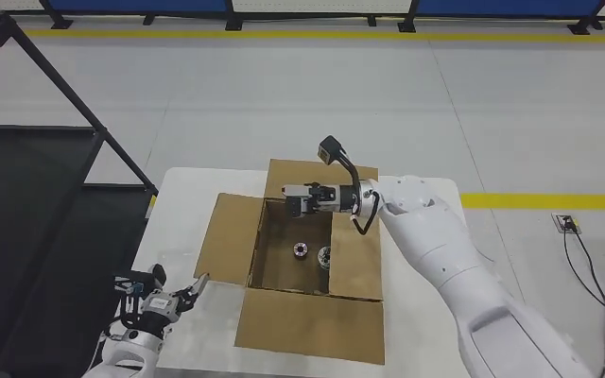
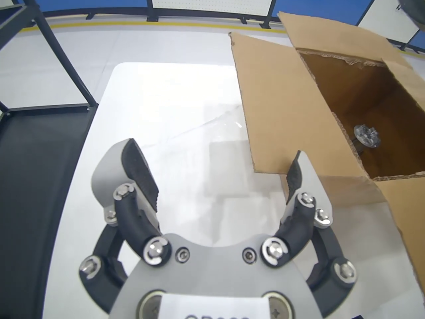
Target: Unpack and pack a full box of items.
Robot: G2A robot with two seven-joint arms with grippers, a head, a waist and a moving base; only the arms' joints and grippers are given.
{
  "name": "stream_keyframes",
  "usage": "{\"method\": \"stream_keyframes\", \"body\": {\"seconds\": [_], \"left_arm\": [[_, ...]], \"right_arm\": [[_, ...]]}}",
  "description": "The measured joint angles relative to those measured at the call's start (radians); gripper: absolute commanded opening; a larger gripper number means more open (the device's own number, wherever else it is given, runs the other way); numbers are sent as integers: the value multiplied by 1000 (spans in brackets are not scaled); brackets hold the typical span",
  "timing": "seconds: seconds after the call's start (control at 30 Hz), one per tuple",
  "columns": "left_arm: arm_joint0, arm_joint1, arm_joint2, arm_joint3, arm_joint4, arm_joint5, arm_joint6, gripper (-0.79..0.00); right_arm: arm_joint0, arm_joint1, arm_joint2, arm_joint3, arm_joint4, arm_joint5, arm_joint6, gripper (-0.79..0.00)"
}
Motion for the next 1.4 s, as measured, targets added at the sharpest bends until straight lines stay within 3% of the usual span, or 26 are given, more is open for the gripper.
{"method": "stream_keyframes", "body": {"seconds": [0.5, 1.4], "left_arm": [[-14, -7, -6, 40, -7, 5, -17, 0], [87, -18, -94, -117, -95, -75, 62, 0]], "right_arm": [[-58, 38, 56, -109, -51, 46, -24, 0], [-83, 47, 84, -152, -91, 98, -44, 0]]}}
